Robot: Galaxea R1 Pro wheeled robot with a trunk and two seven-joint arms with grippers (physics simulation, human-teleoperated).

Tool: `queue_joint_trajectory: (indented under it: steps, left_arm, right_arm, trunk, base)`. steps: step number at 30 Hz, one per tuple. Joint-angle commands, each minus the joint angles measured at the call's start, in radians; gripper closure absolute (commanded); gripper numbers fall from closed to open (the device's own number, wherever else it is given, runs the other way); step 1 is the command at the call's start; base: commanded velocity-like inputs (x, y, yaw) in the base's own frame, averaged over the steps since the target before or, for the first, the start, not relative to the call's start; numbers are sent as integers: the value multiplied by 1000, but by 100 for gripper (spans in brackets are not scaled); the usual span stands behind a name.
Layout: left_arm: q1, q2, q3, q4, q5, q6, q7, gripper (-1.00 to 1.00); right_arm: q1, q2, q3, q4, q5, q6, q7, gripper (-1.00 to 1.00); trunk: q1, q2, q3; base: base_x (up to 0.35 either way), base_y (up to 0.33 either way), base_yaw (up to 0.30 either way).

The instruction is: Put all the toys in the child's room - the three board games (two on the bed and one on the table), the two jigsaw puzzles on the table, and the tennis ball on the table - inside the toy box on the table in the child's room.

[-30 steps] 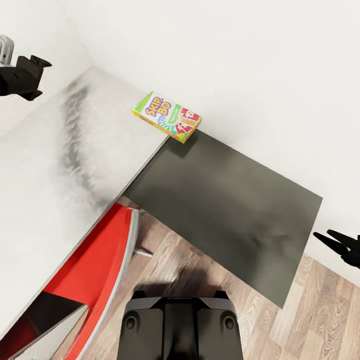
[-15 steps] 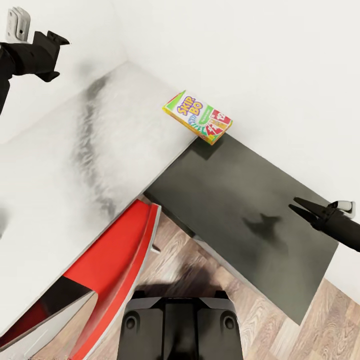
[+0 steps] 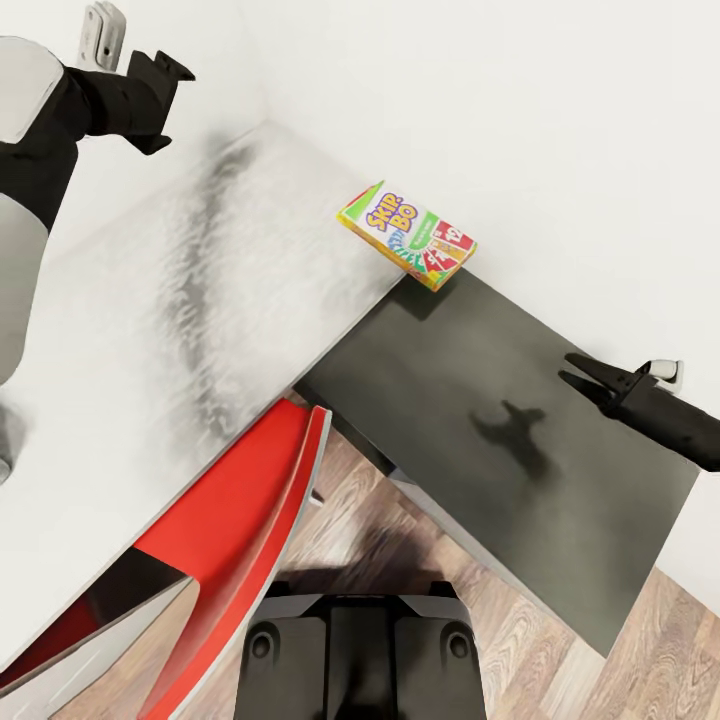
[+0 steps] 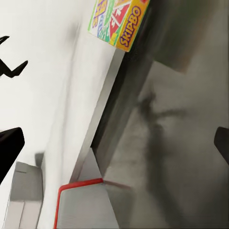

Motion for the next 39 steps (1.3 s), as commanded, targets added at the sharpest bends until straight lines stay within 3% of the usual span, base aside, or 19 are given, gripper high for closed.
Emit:
queue_joint_trajectory:
  steps: [1,2,4,10,13,20,22,28,34,36,39]
  left_arm:
    - [-4,-13,-6,-4,11,-1,14,-100]
    - [-4,-13,-6,-4,11,-1,14,-100]
    - [-10,-45,-6,-10,11,0,27,-100]
    - [-15,-90,-5,-29,11,0,66,-100]
    - [-18,-130,-4,-67,12,0,122,-100]
    - [-19,-175,-3,-135,19,10,197,-100]
    - [-19,-193,-3,-169,36,41,228,-100]
    - [-20,-211,-3,-226,75,111,276,-100]
    - [-19,-222,-2,-320,124,175,369,-100]
    - [-16,-226,-2,-373,146,192,424,-100]
    - [-13,-228,-2,-421,168,202,478,-100]
  right_arm:
    - [-16,5,1,11,4,5,-9,-100]
    - [-16,5,1,11,4,5,-9,-100]
    - [-50,14,3,38,4,4,-42,-100]
    - [-98,29,3,85,3,1,-86,-100]
    - [-144,41,4,144,3,-2,-113,-100]
    - [-216,47,5,238,1,-7,-125,-100]
    - [-242,49,6,273,-1,-7,-125,-100]
    - [-264,58,7,303,-4,-11,-125,-100]
    - [-278,105,10,321,-1,-48,-118,-100]
    - [-281,133,12,328,1,-86,-116,-100]
    - [-282,155,18,334,3,-128,-115,-100]
  trunk:
    - [1,-2,-1]
    - [1,-2,-1]
    - [1,-2,-1]
    - [1,-2,-1]
    - [1,-2,-1]
    - [1,-2,-1]
    - [1,-2,-1]
    - [1,-2,-1]
    - [1,-2,-1]
    - [1,-2,-1]
    - [1,-2,-1]
  base:
    - [0,0,16]
    - [0,0,16]
    - [0,0,12]
    - [0,0,7]
    - [0,0,3]
    - [0,0,2]
    - [0,0,0]
    - [0,0,0]
    - [0,0,0]
    - [0,0,0]
    - [0,0,0]
